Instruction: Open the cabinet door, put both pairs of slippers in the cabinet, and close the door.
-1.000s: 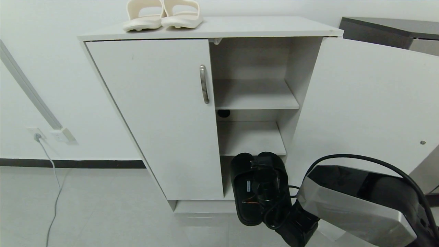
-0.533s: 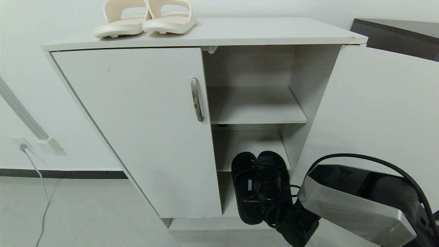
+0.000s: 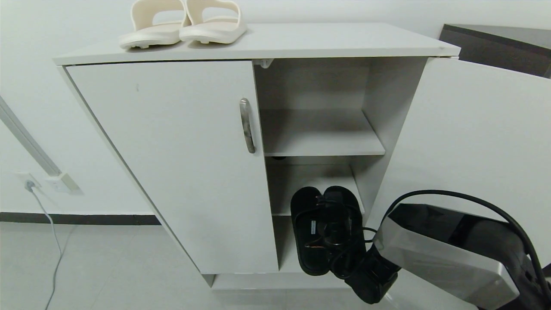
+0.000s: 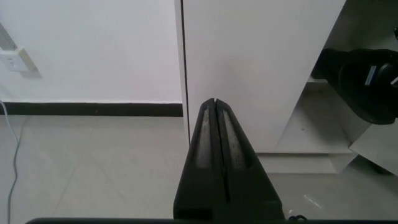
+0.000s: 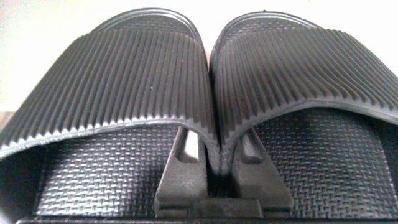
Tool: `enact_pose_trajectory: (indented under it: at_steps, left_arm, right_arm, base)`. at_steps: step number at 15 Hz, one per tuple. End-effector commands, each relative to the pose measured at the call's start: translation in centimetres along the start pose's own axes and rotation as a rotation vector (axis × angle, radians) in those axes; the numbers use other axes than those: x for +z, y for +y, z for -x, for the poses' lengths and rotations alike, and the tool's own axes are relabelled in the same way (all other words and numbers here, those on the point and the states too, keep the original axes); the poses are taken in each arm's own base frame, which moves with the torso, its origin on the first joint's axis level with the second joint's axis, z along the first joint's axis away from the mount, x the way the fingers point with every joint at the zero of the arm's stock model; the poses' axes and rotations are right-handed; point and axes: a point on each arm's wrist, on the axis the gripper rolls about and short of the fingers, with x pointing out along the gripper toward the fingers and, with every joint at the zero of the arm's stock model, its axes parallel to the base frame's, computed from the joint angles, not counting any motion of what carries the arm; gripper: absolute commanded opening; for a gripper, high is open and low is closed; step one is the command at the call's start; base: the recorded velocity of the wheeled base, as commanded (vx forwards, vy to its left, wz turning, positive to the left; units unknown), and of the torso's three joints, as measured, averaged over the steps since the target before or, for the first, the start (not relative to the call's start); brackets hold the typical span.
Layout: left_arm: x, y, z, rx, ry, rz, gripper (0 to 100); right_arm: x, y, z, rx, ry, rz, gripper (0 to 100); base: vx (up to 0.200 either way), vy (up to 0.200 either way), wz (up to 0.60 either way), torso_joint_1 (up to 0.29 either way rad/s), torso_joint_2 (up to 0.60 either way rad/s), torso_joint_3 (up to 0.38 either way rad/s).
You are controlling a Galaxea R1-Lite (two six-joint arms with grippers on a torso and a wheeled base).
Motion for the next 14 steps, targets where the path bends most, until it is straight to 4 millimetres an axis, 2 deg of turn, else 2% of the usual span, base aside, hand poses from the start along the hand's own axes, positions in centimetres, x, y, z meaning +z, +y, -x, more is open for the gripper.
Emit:
enact_pose_trajectory:
  at_steps: [1,3,9,14]
  left_arm:
    - [0.0,0.0,0.0,0.002,0.001,0.000,0]
    - [0.0,0.0,0.0,0.002,0.001,0.000,0]
    - [0.0,0.0,0.0,0.003,0.001,0.000,0]
    - [0.0,0.0,0.0,0.005,0.001,0.000,0]
  right_arm:
    - [0.2,-0.3,-0.9,-0.012,0.002,-0.001,0]
    - [0.2,-0.1,-2.6,-0.028,-0.002,-0.007,0]
    - [2.3,1.6,-5.9,-0.042,-0.021,-0.022,0]
    - [2.9,1.9,-8.8,-0.068,-0.036,-0.004,0]
  base:
    - [0.000,0.000,0.00,0.000,0.00,0.000]
    - [0.000,0.000,0.00,0.000,0.00,0.000]
    - [0.000,0.000,0.00,0.000,0.00,0.000]
    - [0.000,0.000,0.00,0.000,0.00,0.000]
